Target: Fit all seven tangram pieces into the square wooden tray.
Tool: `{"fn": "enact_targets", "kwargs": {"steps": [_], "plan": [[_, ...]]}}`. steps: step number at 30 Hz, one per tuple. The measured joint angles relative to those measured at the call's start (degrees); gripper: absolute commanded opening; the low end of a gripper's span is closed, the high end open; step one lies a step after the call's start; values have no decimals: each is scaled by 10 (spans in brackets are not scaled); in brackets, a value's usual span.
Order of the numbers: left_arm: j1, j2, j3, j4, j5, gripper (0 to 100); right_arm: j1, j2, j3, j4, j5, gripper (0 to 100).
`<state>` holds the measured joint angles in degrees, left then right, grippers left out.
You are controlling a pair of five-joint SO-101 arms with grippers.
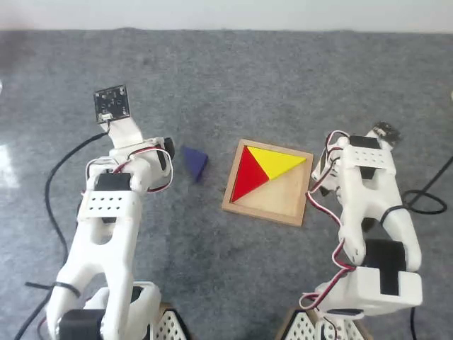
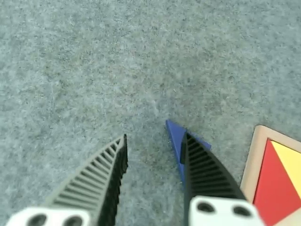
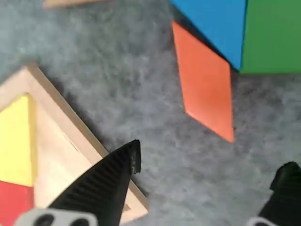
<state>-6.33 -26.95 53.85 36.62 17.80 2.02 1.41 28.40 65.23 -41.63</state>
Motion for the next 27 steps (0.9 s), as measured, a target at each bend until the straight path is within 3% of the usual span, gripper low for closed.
{"fn": "enact_targets", "kwargs": {"steps": [3,9,20,27], "plan": [[0,0,0,0,0,181,4,0,0,-23,7,404],[0,0,0,0,0,181,35,37,0,-62,57,266],[0,0,0,0,0,181,42,70,-17,-80,102,169],[0,0,0,0,0,181,40,70,-17,-82,105,288]]}}
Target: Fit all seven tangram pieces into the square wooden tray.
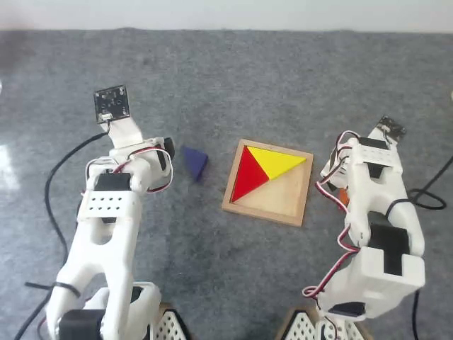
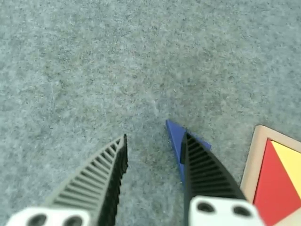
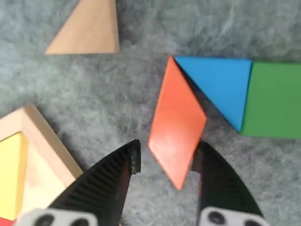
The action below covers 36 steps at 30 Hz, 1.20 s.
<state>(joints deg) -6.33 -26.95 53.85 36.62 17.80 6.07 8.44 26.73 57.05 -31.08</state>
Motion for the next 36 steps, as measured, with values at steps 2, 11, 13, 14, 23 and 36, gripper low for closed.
{"fn": "enact_targets", "kwargs": {"steps": [2,11,13,14,23,36], "plan": [[0,0,0,0,0,181,-4,0,-1,-10,0,333],[0,0,0,0,0,181,-3,1,-1,-19,-47,362],[0,0,0,0,0,182,-1,1,-1,-20,-54,361],[0,0,0,0,0,182,-1,1,-1,-20,-55,360],[0,0,0,0,0,182,2,1,0,-48,-55,142],[0,0,0,0,0,182,2,1,0,-53,-22,106]]}}
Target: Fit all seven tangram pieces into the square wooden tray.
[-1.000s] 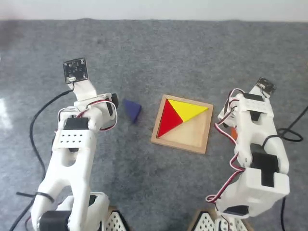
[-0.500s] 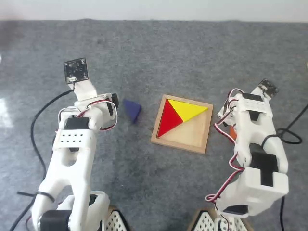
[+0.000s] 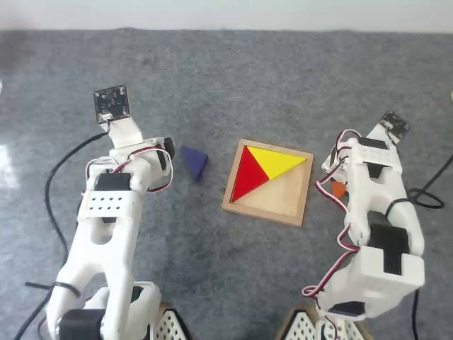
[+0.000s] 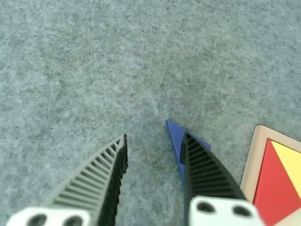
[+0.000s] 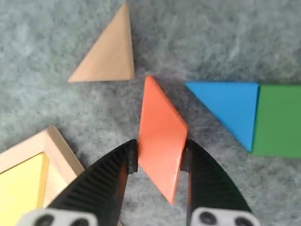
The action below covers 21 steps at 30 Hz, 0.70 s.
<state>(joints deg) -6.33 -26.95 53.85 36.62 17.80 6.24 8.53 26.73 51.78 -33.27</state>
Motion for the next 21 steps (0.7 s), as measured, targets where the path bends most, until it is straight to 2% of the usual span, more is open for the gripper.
{"fn": "enact_targets", "kwargs": {"steps": [5,8,14,21], "plan": [[0,0,0,0,0,182,0,-9,0,13,2,53],[1,0,0,0,0,182,-1,-46,0,31,47,50],[34,0,15,-1,0,182,-15,-141,25,71,243,51],[47,0,21,-1,0,182,-127,-215,92,76,511,50]]}}
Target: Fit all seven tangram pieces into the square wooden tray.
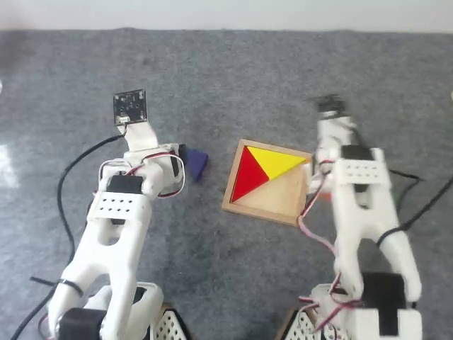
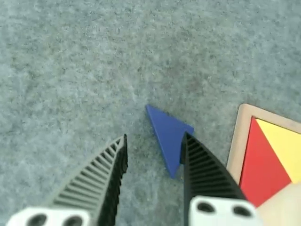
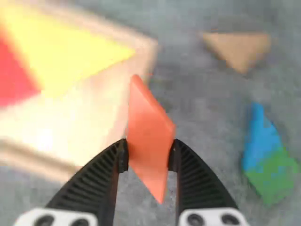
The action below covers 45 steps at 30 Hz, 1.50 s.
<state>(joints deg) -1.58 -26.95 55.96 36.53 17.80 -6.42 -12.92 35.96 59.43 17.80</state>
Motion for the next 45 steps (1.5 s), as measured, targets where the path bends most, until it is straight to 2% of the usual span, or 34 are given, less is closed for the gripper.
{"fn": "enact_targets", "kwargs": {"steps": [4,8,13,19,25,33,45], "plan": [[0,0,1,0,-2,182,-56,-23,6,21,207,50],[0,0,1,0,-2,182,-62,-34,-1,61,405,50],[0,0,1,0,-3,182,-66,-35,-8,89,579,11],[0,0,1,0,-4,182,-76,-35,-8,95,750,11],[0,0,4,0,-4,182,-84,40,-66,97,850,9],[0,0,4,0,-4,182,-69,186,-246,214,991,11],[0,0,4,0,-4,182,-66,382,-403,217,1025,13]]}}
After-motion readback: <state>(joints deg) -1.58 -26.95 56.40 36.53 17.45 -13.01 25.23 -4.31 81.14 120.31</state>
